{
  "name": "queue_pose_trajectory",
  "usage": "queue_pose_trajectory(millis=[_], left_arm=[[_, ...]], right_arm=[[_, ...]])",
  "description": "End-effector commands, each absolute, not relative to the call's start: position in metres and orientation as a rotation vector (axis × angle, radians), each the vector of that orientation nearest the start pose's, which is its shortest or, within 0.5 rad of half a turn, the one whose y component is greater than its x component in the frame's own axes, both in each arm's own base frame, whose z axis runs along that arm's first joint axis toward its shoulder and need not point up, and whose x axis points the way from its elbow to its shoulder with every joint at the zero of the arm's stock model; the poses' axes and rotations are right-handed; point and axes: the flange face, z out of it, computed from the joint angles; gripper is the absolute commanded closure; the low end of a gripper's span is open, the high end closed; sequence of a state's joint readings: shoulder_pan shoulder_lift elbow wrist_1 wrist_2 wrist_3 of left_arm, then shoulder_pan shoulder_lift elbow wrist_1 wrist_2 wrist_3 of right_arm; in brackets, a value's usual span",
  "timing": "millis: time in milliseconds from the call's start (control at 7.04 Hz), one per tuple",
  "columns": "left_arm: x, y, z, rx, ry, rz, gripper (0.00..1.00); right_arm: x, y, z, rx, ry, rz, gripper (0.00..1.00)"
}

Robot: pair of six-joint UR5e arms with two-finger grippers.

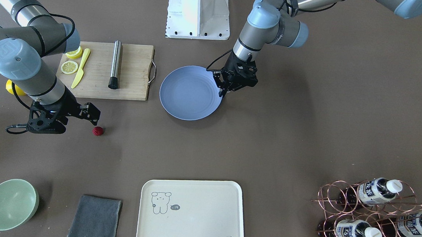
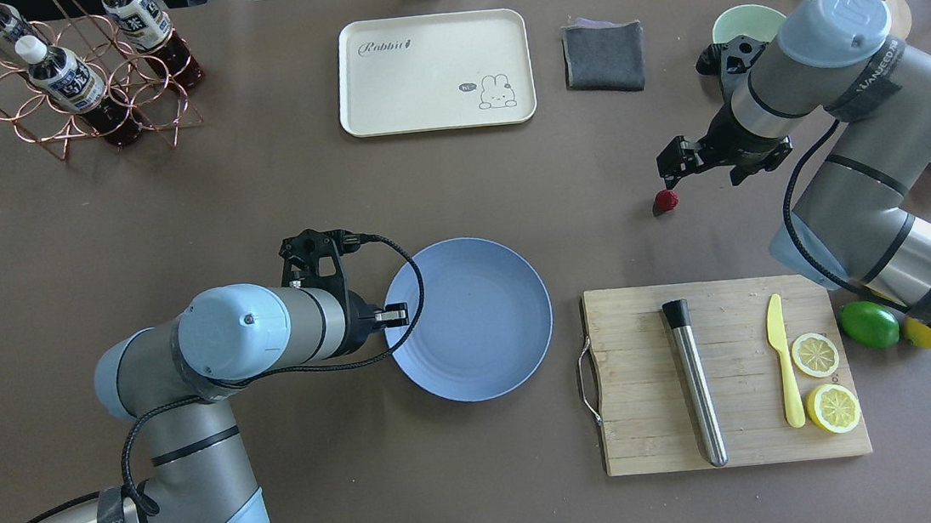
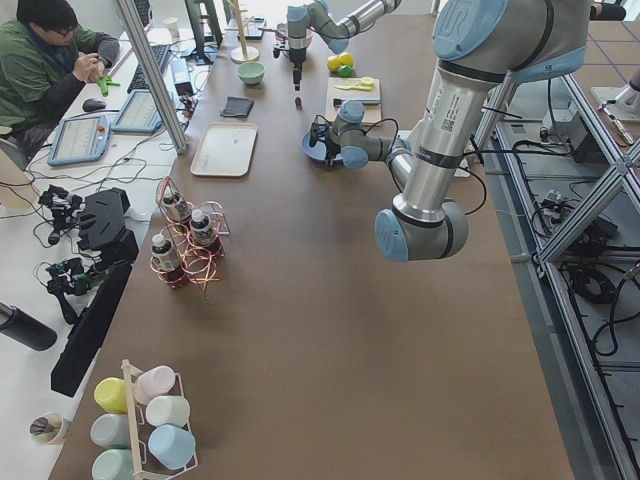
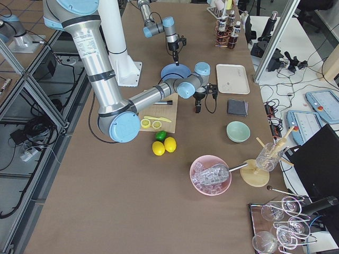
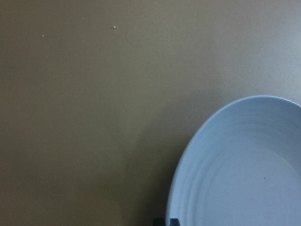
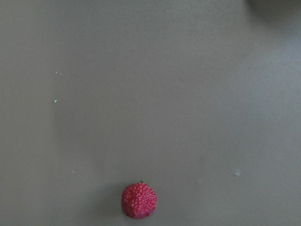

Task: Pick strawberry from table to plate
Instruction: 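Lower the right gripper onto the red strawberry and close it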

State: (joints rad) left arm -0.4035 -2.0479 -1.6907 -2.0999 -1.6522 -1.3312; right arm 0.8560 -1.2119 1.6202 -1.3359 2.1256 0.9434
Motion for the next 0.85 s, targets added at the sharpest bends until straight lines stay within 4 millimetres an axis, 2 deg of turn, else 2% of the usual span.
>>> queue_pose_trajectory(millis=[0,284,568,710], left_arm=[[0.544,-0.372,0.265,0.301,1.104,-0.100,0.02],[0.527,-0.371,0.270,0.303,1.108,-0.100,0.02],[0.524,-0.374,0.271,0.309,1.104,-0.100,0.02],[0.524,-0.374,0.272,0.316,1.100,-0.090,0.02]], right_arm=[[-0.368,-0.530,0.413,0.018,-0.820,0.039,0.00],[-0.377,-0.526,0.415,0.028,-0.804,0.035,0.00],[-0.401,-0.549,0.410,0.035,-0.780,0.041,0.00],[-0.404,-0.549,0.412,0.044,-0.789,0.035,0.00]])
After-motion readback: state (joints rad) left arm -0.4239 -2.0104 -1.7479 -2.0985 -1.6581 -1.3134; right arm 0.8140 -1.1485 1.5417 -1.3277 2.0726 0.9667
